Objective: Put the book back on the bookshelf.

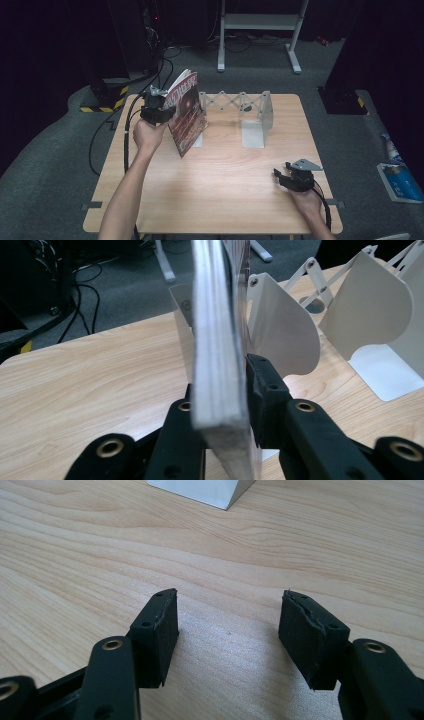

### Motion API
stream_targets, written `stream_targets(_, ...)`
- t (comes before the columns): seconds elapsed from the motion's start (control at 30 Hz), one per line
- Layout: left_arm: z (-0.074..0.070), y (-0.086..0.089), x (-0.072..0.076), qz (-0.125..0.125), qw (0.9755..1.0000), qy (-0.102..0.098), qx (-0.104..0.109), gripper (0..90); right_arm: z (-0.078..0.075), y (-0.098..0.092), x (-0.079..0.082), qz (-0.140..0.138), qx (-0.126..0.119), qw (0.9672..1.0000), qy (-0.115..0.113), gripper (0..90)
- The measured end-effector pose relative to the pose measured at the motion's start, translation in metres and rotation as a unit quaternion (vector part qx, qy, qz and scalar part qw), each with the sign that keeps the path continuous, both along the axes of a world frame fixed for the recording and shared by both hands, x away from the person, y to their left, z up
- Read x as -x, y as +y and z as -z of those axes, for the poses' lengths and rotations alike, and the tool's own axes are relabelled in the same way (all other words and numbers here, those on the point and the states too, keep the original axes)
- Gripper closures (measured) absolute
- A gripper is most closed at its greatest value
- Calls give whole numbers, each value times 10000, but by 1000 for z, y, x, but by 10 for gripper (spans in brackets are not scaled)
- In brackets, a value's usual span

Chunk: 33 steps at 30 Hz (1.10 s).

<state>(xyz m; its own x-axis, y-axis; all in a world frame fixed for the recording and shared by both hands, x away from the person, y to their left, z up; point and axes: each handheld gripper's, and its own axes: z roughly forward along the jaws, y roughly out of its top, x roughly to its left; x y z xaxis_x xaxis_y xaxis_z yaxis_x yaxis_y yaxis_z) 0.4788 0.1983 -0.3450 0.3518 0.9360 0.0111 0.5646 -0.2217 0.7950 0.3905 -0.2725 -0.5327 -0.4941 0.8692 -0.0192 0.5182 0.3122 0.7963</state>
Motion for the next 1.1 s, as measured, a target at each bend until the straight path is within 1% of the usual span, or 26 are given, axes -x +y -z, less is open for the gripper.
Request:
stream_targets(0.27, -1, 0, 2, -26, 9999, -53, -135, 728, 0, 0, 0, -4, 2, 10000, 0, 410)
stream_targets(0.47, -3, 2, 4, -56, 9998, -99, -168, 697, 0, 0, 0, -2, 3, 10000, -2, 409)
stream_targets(0.57, -3, 3, 5, -76, 9998, -84, -135, 670, 0, 0, 0, -2, 1, 10000, 0, 409)
stream_targets(0.63, -3, 4, 5, -85, 9999, -72, -58, 648, 0, 0, 0, -4, 2, 10000, -2, 409)
stream_targets(0.8, -1, 8, 5, -129, 9999, -58, 35, 590, 0, 0, 0, -6, 1, 10000, -2, 409)
stream_targets(0.9, 0, 8, 4, -129, 9999, -22, 19, 563, 0, 0, 0, -8, -1, 10000, -2, 408)
stream_targets(0.97, 0, 8, 4, -126, 9999, -26, 31, 533, 0, 0, 0, -9, -2, 10000, -3, 408)
stream_targets(1.1, -1, 7, 5, -95, 9998, -61, 140, 488, 0, 0, 0, -8, -3, 10000, -3, 408)
